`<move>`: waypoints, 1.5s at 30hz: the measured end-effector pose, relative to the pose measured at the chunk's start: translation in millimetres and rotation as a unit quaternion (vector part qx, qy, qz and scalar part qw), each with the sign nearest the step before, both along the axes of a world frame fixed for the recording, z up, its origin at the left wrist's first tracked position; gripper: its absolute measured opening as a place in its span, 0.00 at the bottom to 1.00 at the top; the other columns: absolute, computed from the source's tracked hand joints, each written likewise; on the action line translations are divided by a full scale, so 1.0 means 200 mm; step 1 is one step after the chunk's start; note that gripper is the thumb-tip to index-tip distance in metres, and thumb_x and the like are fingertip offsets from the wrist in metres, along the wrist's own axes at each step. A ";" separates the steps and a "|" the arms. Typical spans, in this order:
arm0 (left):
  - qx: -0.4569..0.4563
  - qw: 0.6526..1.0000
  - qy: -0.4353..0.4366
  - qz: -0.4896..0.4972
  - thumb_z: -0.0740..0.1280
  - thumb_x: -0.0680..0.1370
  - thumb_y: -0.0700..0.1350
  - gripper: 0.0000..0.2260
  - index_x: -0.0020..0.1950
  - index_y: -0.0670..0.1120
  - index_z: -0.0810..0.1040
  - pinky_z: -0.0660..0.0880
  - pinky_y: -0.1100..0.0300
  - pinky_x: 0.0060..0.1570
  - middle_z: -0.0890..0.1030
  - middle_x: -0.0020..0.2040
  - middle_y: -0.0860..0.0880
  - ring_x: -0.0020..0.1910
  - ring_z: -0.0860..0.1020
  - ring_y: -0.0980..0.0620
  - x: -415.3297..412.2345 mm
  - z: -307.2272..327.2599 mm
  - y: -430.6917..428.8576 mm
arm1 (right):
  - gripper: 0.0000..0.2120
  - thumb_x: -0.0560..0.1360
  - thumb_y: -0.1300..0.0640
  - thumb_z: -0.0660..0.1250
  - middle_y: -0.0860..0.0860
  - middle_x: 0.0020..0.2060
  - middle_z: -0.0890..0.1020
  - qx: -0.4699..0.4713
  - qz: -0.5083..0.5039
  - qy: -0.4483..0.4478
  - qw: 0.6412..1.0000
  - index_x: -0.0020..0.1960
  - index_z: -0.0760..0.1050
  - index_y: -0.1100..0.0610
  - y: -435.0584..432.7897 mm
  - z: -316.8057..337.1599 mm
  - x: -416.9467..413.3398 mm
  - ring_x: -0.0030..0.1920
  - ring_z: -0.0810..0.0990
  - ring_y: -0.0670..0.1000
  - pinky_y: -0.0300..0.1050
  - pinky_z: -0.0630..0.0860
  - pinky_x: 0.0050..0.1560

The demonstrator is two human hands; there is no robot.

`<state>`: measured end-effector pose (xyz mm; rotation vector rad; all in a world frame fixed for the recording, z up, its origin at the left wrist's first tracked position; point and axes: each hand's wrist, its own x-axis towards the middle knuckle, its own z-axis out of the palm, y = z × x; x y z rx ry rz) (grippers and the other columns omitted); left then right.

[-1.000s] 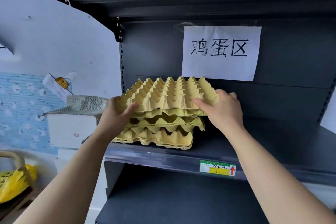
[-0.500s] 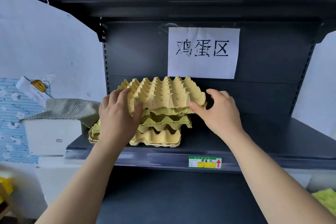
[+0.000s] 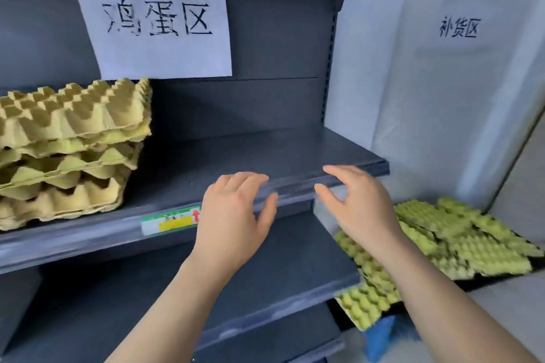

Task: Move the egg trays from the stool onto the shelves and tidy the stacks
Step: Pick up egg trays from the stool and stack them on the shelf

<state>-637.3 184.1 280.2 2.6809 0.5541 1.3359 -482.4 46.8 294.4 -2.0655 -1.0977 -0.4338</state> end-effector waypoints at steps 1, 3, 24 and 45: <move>-0.008 1.000 0.009 -0.013 0.61 0.75 0.54 0.16 0.55 0.46 0.81 0.76 0.53 0.48 0.82 0.51 0.50 0.47 0.79 0.45 0.10 -0.03 -0.07 | 0.18 0.74 0.52 0.69 0.51 0.59 0.80 -0.007 -0.015 0.001 1.000 0.61 0.78 0.56 -0.09 -0.04 0.09 0.60 0.77 0.52 0.42 0.69 0.59; -0.020 0.999 0.026 -0.038 0.61 0.75 0.54 0.16 0.54 0.46 0.81 0.76 0.52 0.47 0.83 0.51 0.51 0.46 0.79 0.45 0.31 -0.10 -0.22 | 0.17 0.73 0.52 0.70 0.52 0.57 0.81 -0.024 -0.045 -0.003 0.999 0.59 0.79 0.57 -0.28 -0.11 0.27 0.57 0.78 0.54 0.43 0.71 0.58; -0.244 0.935 0.240 -0.096 0.68 0.76 0.52 0.18 0.63 0.46 0.77 0.75 0.50 0.54 0.81 0.58 0.48 0.57 0.77 0.44 2.14 -1.09 -0.89 | 0.17 0.76 0.51 0.67 0.53 0.58 0.80 -0.198 -0.157 0.111 0.961 0.63 0.77 0.55 -1.11 -0.88 1.94 0.60 0.76 0.54 0.46 0.72 0.58; -0.595 0.677 0.407 0.150 0.70 0.72 0.61 0.45 0.79 0.48 0.46 0.75 0.51 0.49 0.56 0.75 0.42 0.65 0.71 0.39 2.85 -2.03 -0.67 | 0.30 0.76 0.43 0.64 0.53 0.69 0.69 -0.395 -0.026 0.236 0.887 0.74 0.61 0.53 -0.70 -1.80 3.04 0.68 0.68 0.54 0.53 0.72 0.62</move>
